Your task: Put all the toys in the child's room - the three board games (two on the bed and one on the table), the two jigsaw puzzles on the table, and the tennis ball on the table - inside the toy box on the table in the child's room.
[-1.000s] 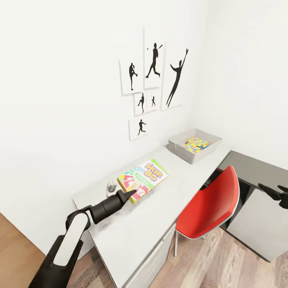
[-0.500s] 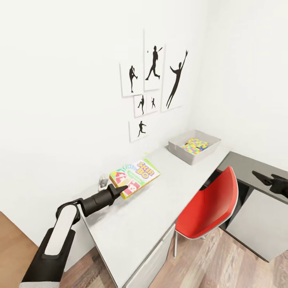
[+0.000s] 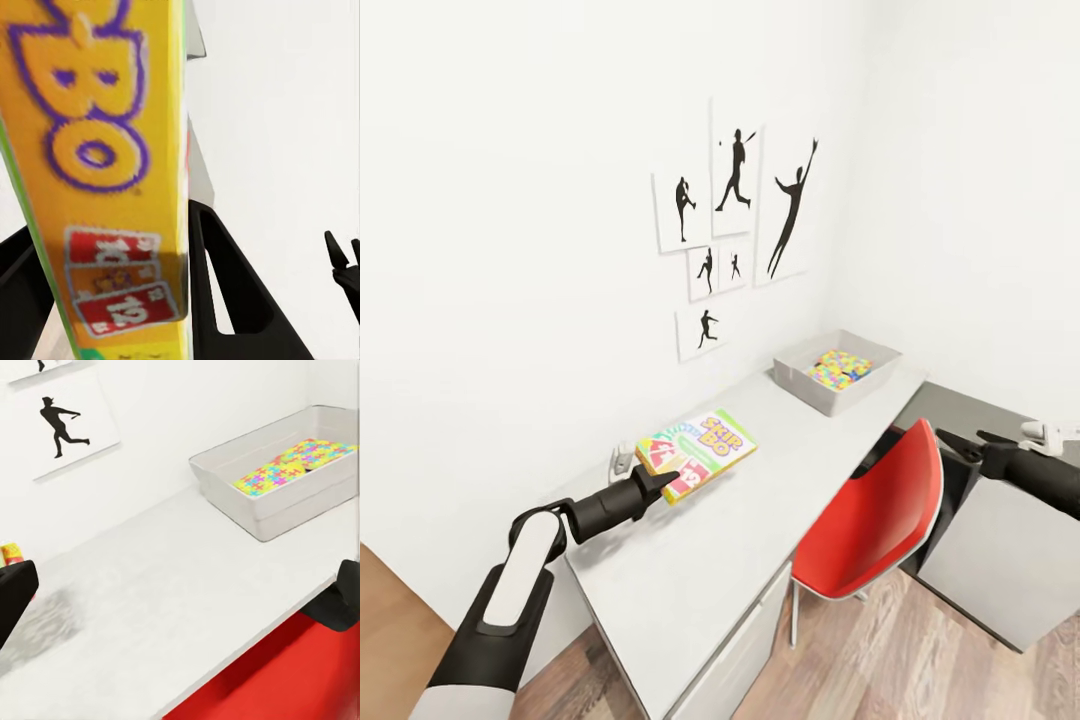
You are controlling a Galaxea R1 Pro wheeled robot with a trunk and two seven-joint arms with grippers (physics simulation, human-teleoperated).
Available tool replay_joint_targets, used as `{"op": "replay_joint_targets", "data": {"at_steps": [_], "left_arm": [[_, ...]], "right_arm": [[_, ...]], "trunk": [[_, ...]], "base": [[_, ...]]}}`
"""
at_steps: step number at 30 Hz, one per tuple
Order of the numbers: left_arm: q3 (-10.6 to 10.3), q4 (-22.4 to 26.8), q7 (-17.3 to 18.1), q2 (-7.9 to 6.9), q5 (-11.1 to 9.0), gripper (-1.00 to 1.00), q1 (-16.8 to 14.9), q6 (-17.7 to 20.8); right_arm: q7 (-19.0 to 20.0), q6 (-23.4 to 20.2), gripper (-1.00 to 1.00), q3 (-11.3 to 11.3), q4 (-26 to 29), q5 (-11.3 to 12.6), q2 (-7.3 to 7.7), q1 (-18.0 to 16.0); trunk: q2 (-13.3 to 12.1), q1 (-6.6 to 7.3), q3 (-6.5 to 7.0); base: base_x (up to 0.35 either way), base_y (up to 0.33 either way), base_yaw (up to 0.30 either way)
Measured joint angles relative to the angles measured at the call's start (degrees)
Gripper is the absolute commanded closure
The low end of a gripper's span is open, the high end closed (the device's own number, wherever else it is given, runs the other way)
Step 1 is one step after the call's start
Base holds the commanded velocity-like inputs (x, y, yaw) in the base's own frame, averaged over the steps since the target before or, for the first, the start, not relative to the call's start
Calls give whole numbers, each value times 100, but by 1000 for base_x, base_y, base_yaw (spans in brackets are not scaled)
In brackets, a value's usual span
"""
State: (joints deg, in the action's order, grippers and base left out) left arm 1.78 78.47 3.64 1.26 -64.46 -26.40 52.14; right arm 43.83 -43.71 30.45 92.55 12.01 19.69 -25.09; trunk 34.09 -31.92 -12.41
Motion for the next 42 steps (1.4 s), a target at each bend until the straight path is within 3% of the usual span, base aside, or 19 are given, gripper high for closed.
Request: {"op": "replay_joint_targets", "data": {"at_steps": [10, 16, 24, 28, 32, 36, 42], "left_arm": [[229, 116, 80, -1, -29, 100, 65, -1], [248, 180, 105, -1, -28, 100, 93, 9], [515, 351, 117, -1, -39, 100, 215, 28], [560, 378, 91, 3, -21, 100, 249, 30], [585, 462, 93, 0, -26, 100, 314, 14], [740, 749, 88, 23, -13, 100, 538, -40], [768, 801, 22, 51, 45, 100, 585, -64]], "right_arm": [[6, 8, -100, 0, 0, 0, 11, 3], [7, 46, -100, 0, 0, -1, -2, 11], [23, 52, -100, 0, 0, -1, 12, 14], [251, 54, -100, 12, 0, -5, 8, 17], [607, 111, -100, 27, 0, -11, -6, 52], [719, 613, -100, -6, 0, -26, -11, 69], [738, 726, -100, 38, 2, -27, -10, 72]], "trunk": [[-402, 220, 270], [-644, 352, 433], [-966, 529, 649], [-1127, 617, 752], [-1129, 617, 763], [-1129, 617, 765], [-1130, 615, 766]], "base": [[0, 0, -106], [0, 0, -109], [0, 0, -110], [0, 0, -64], [0, 0, -18], [0, 0, -3], [-113, -136, 0]]}}
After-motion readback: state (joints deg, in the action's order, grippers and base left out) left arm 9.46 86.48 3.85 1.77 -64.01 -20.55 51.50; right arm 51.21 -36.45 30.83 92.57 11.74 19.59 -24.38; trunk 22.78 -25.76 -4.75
